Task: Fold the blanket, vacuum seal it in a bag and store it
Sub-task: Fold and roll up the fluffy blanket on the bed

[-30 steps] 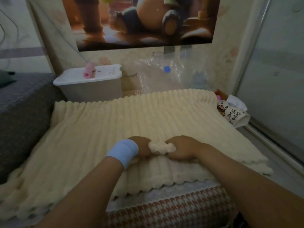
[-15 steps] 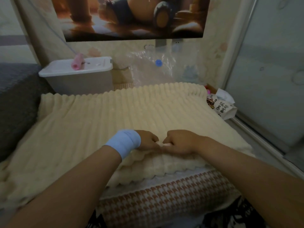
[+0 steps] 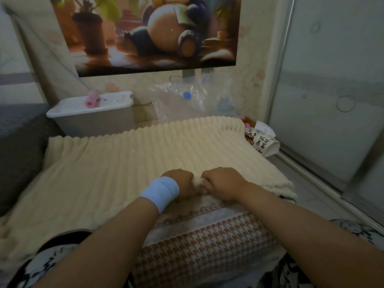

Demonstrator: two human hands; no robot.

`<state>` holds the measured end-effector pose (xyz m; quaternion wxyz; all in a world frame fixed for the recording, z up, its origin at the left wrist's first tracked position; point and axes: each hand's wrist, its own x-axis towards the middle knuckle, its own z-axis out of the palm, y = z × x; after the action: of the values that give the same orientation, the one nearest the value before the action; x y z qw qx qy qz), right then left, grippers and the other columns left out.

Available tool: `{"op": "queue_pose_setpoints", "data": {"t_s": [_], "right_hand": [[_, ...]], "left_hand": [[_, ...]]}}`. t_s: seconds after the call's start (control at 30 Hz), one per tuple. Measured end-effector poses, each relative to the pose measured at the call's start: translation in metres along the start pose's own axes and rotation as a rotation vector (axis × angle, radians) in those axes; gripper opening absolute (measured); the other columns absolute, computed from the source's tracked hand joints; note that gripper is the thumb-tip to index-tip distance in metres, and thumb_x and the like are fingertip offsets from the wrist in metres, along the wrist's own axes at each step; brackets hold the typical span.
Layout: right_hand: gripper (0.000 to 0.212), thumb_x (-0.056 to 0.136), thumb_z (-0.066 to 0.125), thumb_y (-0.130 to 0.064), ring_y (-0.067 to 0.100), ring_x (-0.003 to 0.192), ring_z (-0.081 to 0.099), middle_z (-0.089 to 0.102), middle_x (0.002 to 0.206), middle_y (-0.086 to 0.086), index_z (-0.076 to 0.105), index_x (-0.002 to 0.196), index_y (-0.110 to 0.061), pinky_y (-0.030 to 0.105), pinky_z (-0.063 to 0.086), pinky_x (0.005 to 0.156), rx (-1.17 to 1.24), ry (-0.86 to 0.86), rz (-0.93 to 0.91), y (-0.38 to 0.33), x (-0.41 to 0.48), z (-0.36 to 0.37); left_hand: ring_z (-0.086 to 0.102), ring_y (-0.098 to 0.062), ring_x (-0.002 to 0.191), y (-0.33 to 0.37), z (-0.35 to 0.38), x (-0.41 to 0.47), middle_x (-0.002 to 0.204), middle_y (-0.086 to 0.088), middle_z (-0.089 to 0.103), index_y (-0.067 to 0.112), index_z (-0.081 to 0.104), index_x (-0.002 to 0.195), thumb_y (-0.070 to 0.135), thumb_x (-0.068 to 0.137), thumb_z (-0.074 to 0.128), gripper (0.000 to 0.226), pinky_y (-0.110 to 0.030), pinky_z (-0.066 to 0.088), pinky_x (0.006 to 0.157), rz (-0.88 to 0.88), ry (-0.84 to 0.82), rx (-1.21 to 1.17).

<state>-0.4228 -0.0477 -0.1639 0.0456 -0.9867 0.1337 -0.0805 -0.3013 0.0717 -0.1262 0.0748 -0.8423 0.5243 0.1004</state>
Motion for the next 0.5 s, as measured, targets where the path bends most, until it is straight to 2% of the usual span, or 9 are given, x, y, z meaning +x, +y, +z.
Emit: {"op": "queue_pose_setpoints", "data": {"t_s": [0.07, 0.1, 0.17, 0.23, 0.3, 0.37, 0.43, 0.5], "right_hand": [[0.047, 0.087, 0.043, -0.067, 0.022, 0.088, 0.062, 0.066, 0.098, -0.002, 0.059, 0.107, -0.028, 0.034, 0.045, 0.070, -0.038, -0.024, -0.009, 0.007, 0.002, -0.007], [0.050, 0.083, 0.048, -0.068, 0.021, 0.094, 0.061, 0.065, 0.105, -0.003, 0.058, 0.113, -0.029, 0.034, 0.044, 0.077, -0.117, -0.040, 0.003, 0.011, 0.004, -0.012], [0.038, 0.088, 0.054, -0.048, 0.025, 0.112, 0.054, 0.060, 0.118, 0.001, 0.057, 0.118, -0.025, 0.038, 0.038, 0.090, -0.348, -0.075, 0.117, 0.021, 0.005, -0.024], [0.031, 0.096, 0.051, -0.031, 0.029, 0.121, 0.046, 0.055, 0.127, 0.006, 0.059, 0.123, -0.020, 0.040, 0.035, 0.097, -0.506, -0.142, 0.314, 0.032, 0.004, -0.038], [0.030, 0.097, 0.049, -0.023, 0.028, 0.121, 0.048, 0.054, 0.129, 0.008, 0.060, 0.124, -0.018, 0.037, 0.039, 0.096, -0.499, -0.172, 0.488, 0.045, 0.003, -0.047], [0.031, 0.098, 0.044, -0.015, 0.027, 0.119, 0.054, 0.058, 0.129, 0.007, 0.062, 0.123, -0.016, 0.035, 0.044, 0.094, -0.437, -0.207, 0.574, 0.050, 0.005, -0.051], [0.034, 0.099, 0.041, -0.013, 0.026, 0.121, 0.056, 0.059, 0.132, 0.007, 0.061, 0.126, -0.013, 0.036, 0.044, 0.097, -0.347, -0.280, 0.644, 0.051, 0.009, -0.050], [0.028, 0.099, 0.044, -0.014, 0.027, 0.115, 0.058, 0.062, 0.127, 0.009, 0.065, 0.117, -0.009, 0.036, 0.044, 0.096, -0.167, -0.423, 0.708, 0.056, 0.012, -0.049]], "left_hand": [[0.058, -0.029, 0.109, -0.010, -0.014, 0.003, 0.122, -0.008, 0.060, 0.015, 0.059, 0.119, 0.039, 0.089, 0.053, 0.039, -0.036, 0.047, 0.093, -0.036, 0.024, -0.096], [0.057, -0.029, 0.112, -0.017, -0.020, 0.006, 0.124, -0.008, 0.059, 0.015, 0.058, 0.120, 0.035, 0.088, 0.056, 0.037, -0.037, 0.046, 0.094, -0.052, 0.058, -0.125], [0.055, -0.031, 0.115, -0.033, -0.030, 0.014, 0.128, -0.009, 0.057, 0.016, 0.056, 0.123, 0.028, 0.091, 0.054, 0.034, -0.037, 0.044, 0.096, -0.085, 0.132, -0.165], [0.056, -0.031, 0.112, -0.045, -0.035, 0.021, 0.127, -0.008, 0.058, 0.020, 0.057, 0.124, 0.020, 0.094, 0.046, 0.032, -0.037, 0.046, 0.094, -0.112, 0.217, -0.154], [0.059, -0.027, 0.106, -0.045, -0.037, 0.025, 0.120, -0.003, 0.062, 0.025, 0.061, 0.119, 0.016, 0.092, 0.044, 0.032, -0.036, 0.048, 0.089, -0.110, 0.264, 0.001], [0.057, -0.026, 0.106, -0.033, -0.031, 0.029, 0.115, -0.002, 0.063, 0.025, 0.063, 0.113, 0.021, 0.091, 0.047, 0.028, -0.035, 0.045, 0.088, -0.076, 0.232, 0.218], [0.058, -0.026, 0.109, -0.023, -0.024, 0.036, 0.118, -0.002, 0.063, 0.022, 0.064, 0.115, 0.027, 0.090, 0.048, 0.030, -0.035, 0.046, 0.089, -0.094, 0.119, 0.249], [0.060, -0.026, 0.111, -0.022, -0.024, 0.044, 0.122, -0.004, 0.063, 0.018, 0.063, 0.119, 0.029, 0.090, 0.049, 0.034, -0.035, 0.049, 0.091, -0.153, 0.005, 0.188]]}}
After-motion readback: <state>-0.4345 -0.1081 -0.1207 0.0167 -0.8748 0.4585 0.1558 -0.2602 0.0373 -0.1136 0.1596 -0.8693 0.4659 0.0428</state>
